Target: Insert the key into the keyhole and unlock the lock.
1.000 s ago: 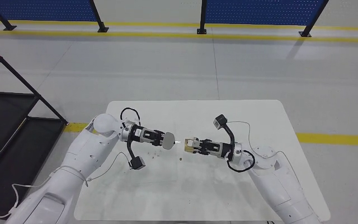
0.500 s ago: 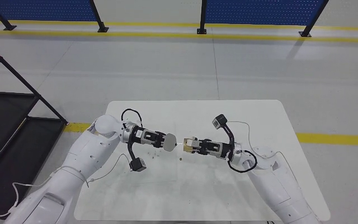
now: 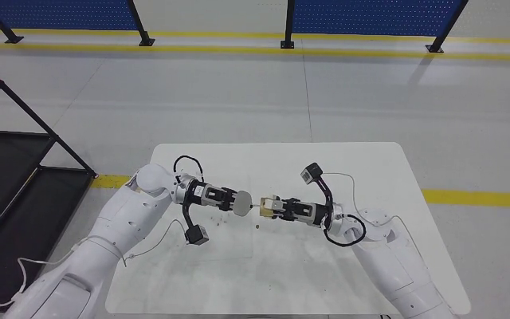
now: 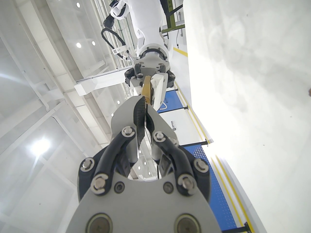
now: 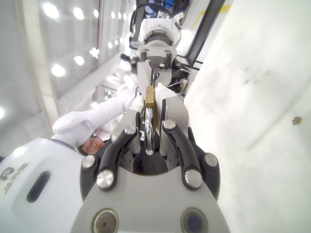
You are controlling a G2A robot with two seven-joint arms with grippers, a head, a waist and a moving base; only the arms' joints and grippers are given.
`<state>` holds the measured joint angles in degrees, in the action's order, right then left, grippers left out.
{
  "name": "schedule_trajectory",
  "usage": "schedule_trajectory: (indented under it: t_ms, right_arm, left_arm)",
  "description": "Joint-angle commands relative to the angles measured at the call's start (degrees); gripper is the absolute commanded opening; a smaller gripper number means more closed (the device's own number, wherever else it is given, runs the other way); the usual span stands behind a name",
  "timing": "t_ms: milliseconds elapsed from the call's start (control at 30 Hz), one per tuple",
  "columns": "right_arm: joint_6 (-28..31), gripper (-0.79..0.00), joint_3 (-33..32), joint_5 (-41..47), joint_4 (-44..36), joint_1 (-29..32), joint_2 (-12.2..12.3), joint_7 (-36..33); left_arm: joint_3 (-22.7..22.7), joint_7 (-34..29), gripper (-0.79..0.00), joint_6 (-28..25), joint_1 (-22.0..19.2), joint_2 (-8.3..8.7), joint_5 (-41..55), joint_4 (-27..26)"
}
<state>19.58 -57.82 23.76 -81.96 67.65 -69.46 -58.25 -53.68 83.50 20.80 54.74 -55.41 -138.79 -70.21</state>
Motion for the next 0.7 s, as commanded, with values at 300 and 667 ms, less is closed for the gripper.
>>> schedule_trajectory:
  t_ms: [300,667]
  right_arm:
    - [0.0,-0.785,0.4,0.1,0.1,-0.2,0.0,-0.3]
    - [-0.3,-0.785,0.5,-0.6,0.0,-0.6,0.1,-0.4]
  left_arm:
    - [1.4,0.4,-0.785,-0.4,-0.8,0.02,0.8,0.4]
    - [2.5,1.3,-0.785,-1.3,-1.4,0.26,0.8,-0.1]
